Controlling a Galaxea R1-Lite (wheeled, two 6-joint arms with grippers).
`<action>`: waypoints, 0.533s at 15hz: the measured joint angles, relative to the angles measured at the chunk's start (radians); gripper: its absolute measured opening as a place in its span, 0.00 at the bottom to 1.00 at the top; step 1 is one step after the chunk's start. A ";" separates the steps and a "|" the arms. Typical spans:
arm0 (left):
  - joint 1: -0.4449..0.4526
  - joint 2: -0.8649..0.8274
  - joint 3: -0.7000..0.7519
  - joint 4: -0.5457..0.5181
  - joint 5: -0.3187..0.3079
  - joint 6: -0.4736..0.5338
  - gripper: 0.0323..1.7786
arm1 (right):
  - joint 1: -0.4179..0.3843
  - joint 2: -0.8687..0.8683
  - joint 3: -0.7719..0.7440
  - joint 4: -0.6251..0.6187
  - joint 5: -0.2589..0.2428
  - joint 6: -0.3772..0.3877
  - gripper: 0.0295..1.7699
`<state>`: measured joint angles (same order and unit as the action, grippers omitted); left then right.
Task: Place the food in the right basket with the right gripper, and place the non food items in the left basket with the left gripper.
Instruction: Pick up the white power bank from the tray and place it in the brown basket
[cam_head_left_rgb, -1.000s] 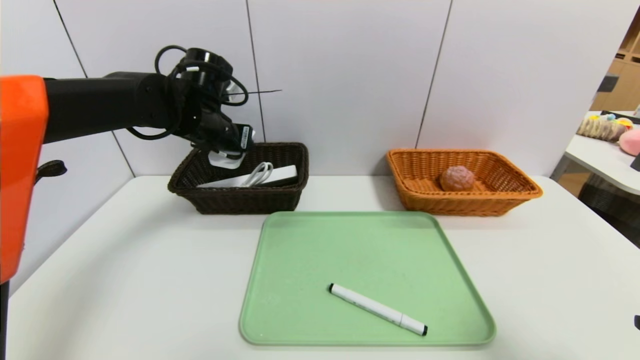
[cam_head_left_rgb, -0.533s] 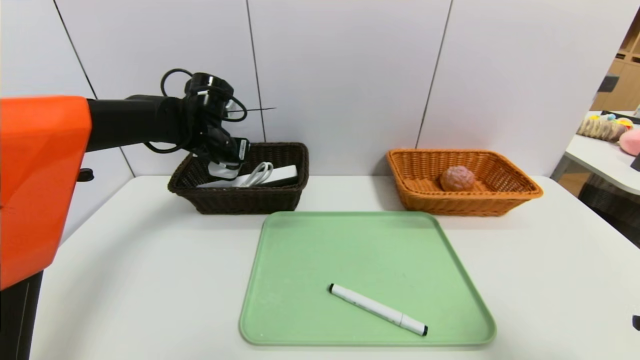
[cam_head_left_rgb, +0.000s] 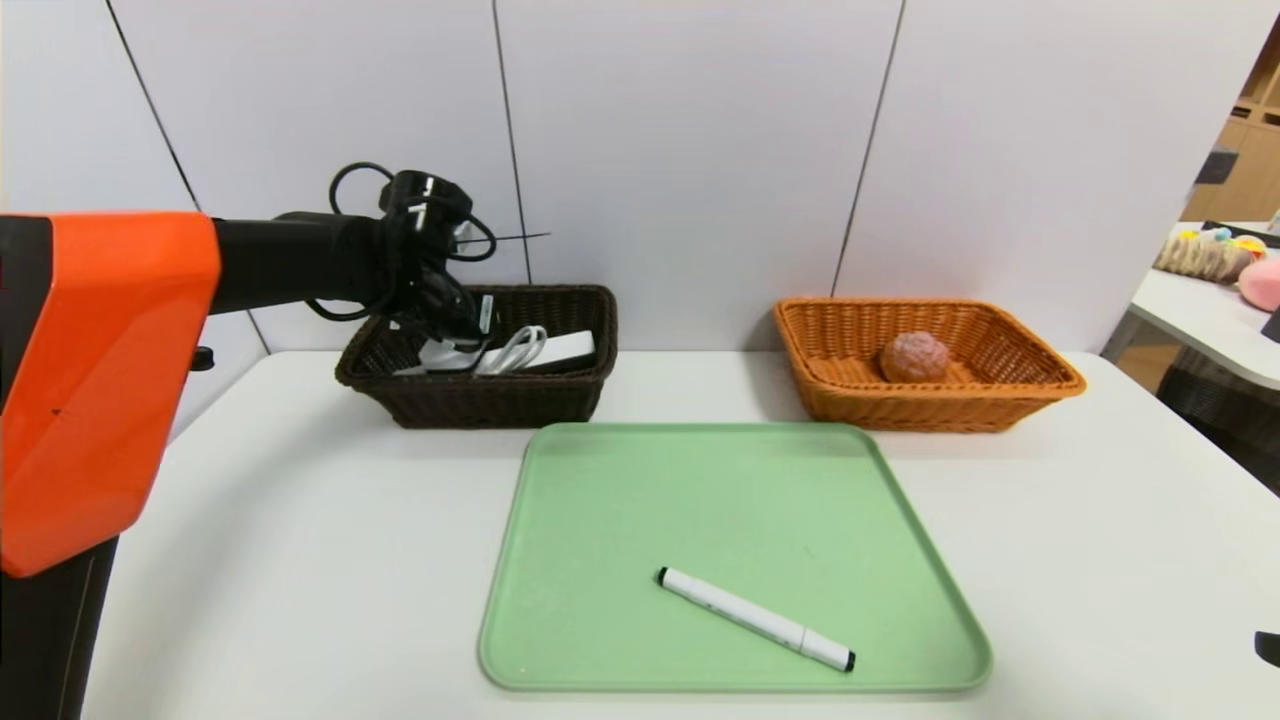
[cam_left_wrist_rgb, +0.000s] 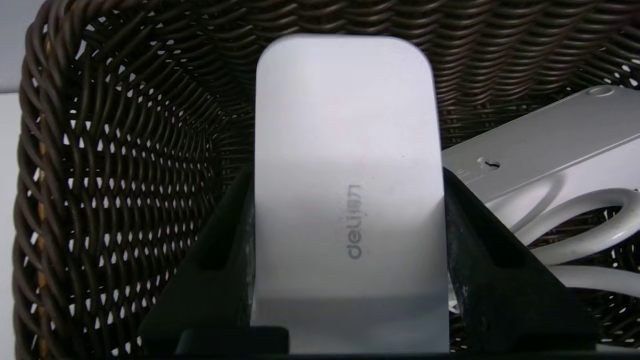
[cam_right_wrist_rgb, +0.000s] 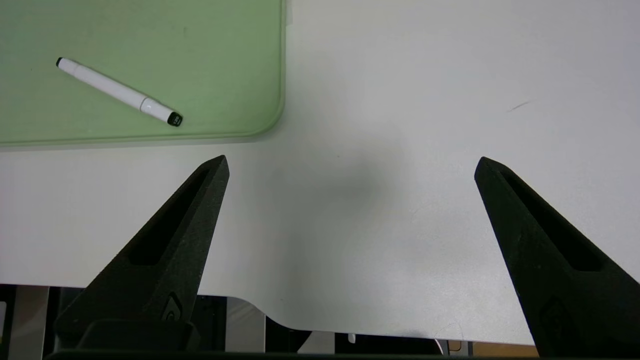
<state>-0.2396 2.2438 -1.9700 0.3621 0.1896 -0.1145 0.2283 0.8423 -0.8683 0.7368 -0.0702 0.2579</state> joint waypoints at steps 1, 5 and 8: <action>0.000 0.004 0.000 -0.010 0.000 -0.006 0.68 | 0.000 0.001 0.000 0.000 0.000 0.000 0.96; 0.000 -0.002 0.000 -0.011 -0.001 -0.009 0.80 | 0.003 0.005 -0.007 -0.014 -0.001 -0.014 0.96; -0.009 -0.065 0.008 0.022 0.004 -0.010 0.84 | 0.016 0.014 -0.023 -0.076 0.003 -0.090 0.96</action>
<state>-0.2481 2.1787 -1.9617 0.3838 0.1934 -0.1245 0.2438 0.8562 -0.8909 0.6613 -0.0672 0.1674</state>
